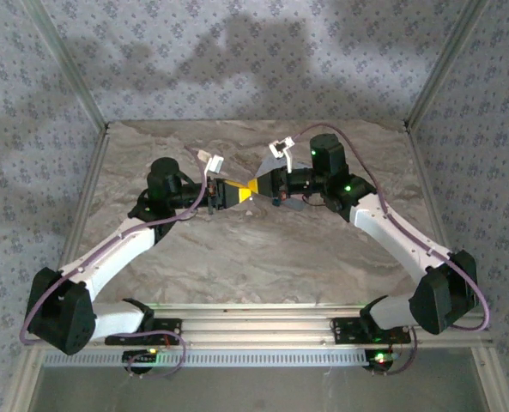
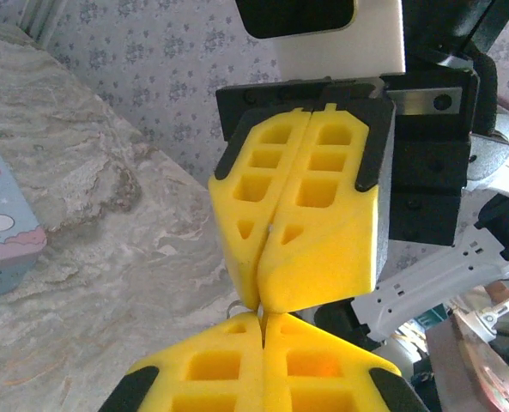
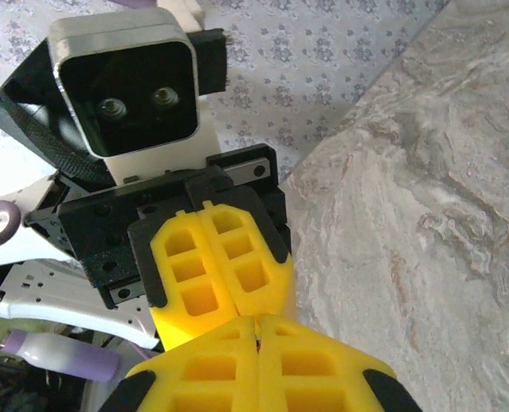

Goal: Unlock the padlock with the key

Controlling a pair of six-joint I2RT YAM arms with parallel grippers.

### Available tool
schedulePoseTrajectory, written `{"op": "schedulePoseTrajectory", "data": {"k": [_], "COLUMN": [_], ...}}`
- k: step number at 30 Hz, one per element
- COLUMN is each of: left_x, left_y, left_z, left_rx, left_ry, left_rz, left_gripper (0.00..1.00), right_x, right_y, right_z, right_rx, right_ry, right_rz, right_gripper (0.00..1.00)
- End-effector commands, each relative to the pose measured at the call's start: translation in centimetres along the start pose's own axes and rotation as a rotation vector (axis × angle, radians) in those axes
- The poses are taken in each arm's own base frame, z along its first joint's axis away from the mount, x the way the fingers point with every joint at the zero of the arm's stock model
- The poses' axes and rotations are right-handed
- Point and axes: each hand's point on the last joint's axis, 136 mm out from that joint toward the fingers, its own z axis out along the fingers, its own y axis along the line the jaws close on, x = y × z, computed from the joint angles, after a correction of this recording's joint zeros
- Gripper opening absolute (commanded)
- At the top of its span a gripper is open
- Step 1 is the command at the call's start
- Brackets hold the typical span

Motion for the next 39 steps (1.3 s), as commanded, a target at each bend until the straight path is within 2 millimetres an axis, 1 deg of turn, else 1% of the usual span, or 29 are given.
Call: {"op": "schedulePoseTrajectory", "data": {"k": [1,6,7,9,10,11,13,18,19,21,23,24,26,28,29,30,32,33,34,35,36,39], "left_x": [-1.6,-1.2,-1.1,-0.9,-0.9,-0.9,-0.8,-0.9,-0.8,-0.8,-0.8,-0.7,-0.7,-0.5,-0.5,-0.4,-0.3,-0.2,-0.1,-0.1,-0.1,-0.3], "left_y": [-1.6,-1.7,-1.9,-1.9,-1.8,-1.9,-1.9,-1.9,-1.8,-1.9,-1.9,-1.8,-1.8,-1.8,-1.7,-1.7,-1.8,-1.8,-1.8,-1.7,-1.5,-0.9], "left_z": [-0.3,-0.5,-0.5,-0.5,-0.4,-0.5,-0.5,-0.5,-0.5,-0.4,-0.4,-0.4,-0.5,-0.6,-0.7,-0.8,-0.8,-0.8,-0.8,-0.8,-0.9,-1.1], "left_rx": [0.036,0.034,0.042,0.047,0.046,0.045,0.044,0.044,0.046,0.049,0.048,0.047,0.045,0.040,0.039,0.040,0.044,0.045,0.045,0.042,0.032,-0.004], "left_ry": [-0.015,0.002,0.008,0.018,0.020,0.019,0.022,0.028,0.032,0.035,0.037,0.040,0.045,0.048,0.050,0.053,0.059,0.062,0.064,0.065,0.063,0.046], "left_rz": [0.078,0.074,0.073,0.065,0.064,0.067,0.069,0.072,0.071,0.074,0.076,0.076,0.077,0.078,0.078,0.075,0.075,0.073,0.071,0.069,0.065,0.059], "left_gripper": [0.00,0.00,0.00,0.00,0.00,0.00,0.00,0.00,0.00,0.00,0.00,0.00,0.00,0.00,0.00,0.00,0.00,0.00,0.00,0.00,0.00,0.00], "right_x": [0.1,-0.5,-0.7,-1.1,-1.2,-1.3,-1.3,-0.6,-0.4,-0.1,-0.1,-0.1,-0.3,-0.5,-0.6,-0.8,-0.9,-0.8,-0.8,-0.9,-0.9,-0.9], "right_y": [0.4,0.4,0.3,0.2,0.3,0.3,0.3,0.4,0.4,0.3,0.3,0.3,0.3,0.1,0.0,0.0,-0.1,0.0,0.1,0.2,0.3,0.5], "right_z": [-0.2,-0.9,-1.0,-1.1,-1.1,-1.0,-0.8,0.1,0.2,0.4,0.4,0.4,0.2,0.1,-0.1,-0.2,-0.3,-0.2,-0.1,-0.1,0.0,0.0], "right_rx": [-0.010,0.035,0.041,0.042,0.041,0.036,0.026,-0.007,-0.011,-0.015,-0.016,-0.015,-0.010,0.002,0.009,0.017,0.017,0.012,0.005,-0.003,-0.010,-0.001], "right_ry": [0.009,-0.035,-0.043,-0.053,-0.055,-0.054,-0.046,-0.007,0.000,0.010,0.013,0.012,0.006,-0.004,-0.011,-0.017,-0.022,-0.019,-0.017,-0.017,-0.016,-0.022], "right_rz": [-0.012,-0.041,-0.040,-0.031,-0.030,-0.028,-0.022,-0.004,0.000,0.002,0.000,-0.001,-0.006,-0.011,-0.012,-0.013,-0.013,-0.012,-0.013,-0.017,-0.022,-0.037], "right_gripper": [0.00,0.01,0.10,0.31,0.37,0.39,0.40,0.38,0.36,0.26,0.12,0.06,0.01,0.01,0.04,0.09,0.13,0.13,0.09,0.02,0.00,0.00]}}
